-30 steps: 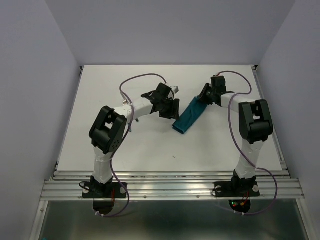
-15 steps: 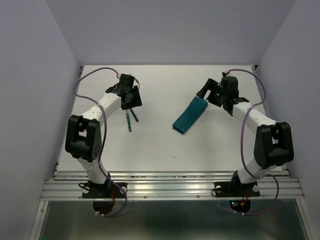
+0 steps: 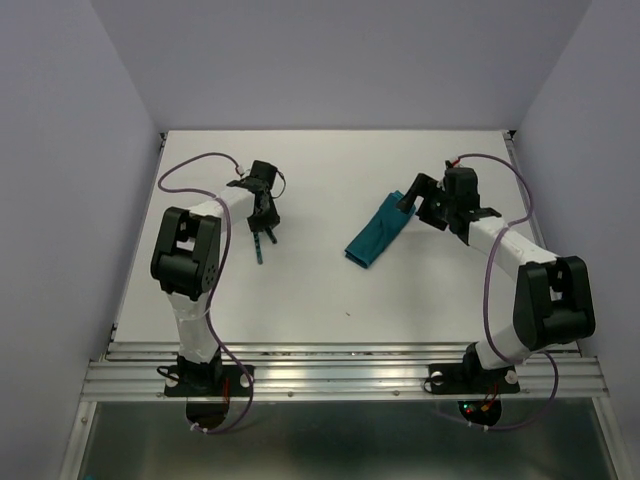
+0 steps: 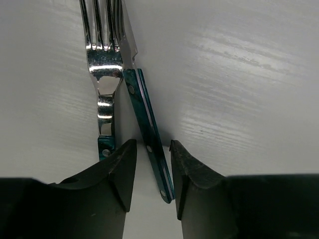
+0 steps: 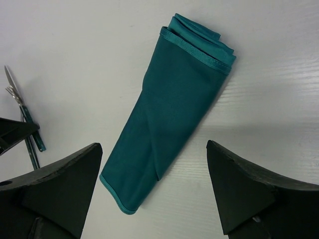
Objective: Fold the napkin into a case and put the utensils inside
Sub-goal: Pick up the knife from the corner of the board.
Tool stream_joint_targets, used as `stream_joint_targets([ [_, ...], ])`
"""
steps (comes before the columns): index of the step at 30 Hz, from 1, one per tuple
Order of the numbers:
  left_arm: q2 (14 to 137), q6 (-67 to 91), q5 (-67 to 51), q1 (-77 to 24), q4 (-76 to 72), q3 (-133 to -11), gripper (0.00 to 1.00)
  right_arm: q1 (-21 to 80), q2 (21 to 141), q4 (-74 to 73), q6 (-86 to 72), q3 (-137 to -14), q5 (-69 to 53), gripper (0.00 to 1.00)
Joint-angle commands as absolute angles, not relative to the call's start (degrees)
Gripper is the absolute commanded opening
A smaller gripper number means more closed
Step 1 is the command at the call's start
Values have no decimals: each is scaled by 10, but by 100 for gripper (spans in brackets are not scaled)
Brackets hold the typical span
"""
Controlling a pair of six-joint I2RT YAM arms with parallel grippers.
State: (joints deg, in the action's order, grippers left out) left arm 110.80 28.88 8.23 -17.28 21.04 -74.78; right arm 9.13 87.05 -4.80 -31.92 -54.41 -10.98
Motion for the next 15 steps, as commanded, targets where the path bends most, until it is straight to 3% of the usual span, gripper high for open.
stream_joint_targets([
  [1, 1129, 311, 97, -173, 204, -746, 41, 92, 850, -41, -316, -532, -112, 91],
  [4, 1131, 316, 101, -173, 205, -745, 24, 92, 849, -41, -319, -528, -112, 91],
  [5, 1118, 316, 105, -174, 207, -743, 12, 92, 847, -41, -319, -527, -112, 91],
  [7, 1080, 321, 126, -174, 214, -739, 3, 92, 843, -43, -318, -526, -110, 91],
  [15, 966, 325, 183, -179, 245, -752, 0, 92, 849, -44, -327, -539, -116, 91],
])
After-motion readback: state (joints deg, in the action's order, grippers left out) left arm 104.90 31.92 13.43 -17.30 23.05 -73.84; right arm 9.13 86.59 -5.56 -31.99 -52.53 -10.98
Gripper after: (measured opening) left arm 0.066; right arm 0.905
